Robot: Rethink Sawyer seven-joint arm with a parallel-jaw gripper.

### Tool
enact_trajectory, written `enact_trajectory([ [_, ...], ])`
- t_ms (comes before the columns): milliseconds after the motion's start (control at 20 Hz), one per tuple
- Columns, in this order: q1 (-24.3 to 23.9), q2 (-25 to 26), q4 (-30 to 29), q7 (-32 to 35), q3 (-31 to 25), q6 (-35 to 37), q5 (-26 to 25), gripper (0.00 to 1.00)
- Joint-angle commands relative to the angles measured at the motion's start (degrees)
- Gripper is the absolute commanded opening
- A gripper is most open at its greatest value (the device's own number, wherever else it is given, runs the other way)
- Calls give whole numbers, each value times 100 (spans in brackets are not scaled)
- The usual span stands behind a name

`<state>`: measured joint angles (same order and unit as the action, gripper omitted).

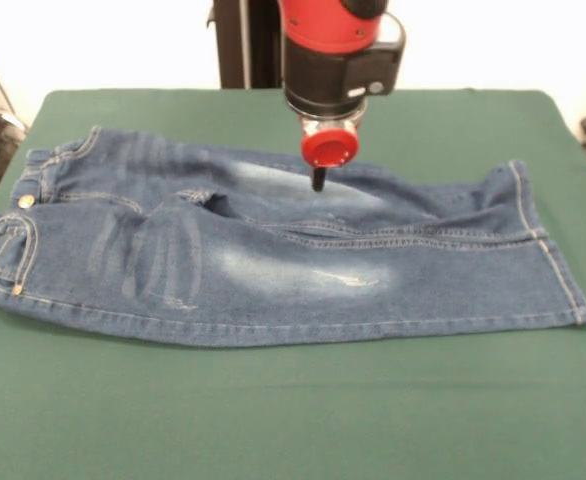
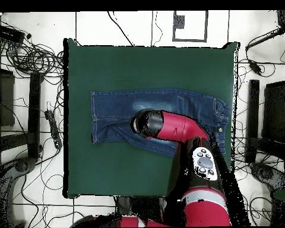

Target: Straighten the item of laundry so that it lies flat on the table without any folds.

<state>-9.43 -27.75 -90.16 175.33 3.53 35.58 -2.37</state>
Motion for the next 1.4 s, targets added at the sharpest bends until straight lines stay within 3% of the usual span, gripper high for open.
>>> enact_trajectory([
  [50, 28, 402, -205, -521, -709, -598, -245, 0],
  [300, -27, 456, -123, -703, -708, -275, -267, 0],
  [850, 147, 530, -291, -286, -592, -747, -369, 0],
  [1400, 249, -120, -675, -146, -687, -283, -120, 0],
])
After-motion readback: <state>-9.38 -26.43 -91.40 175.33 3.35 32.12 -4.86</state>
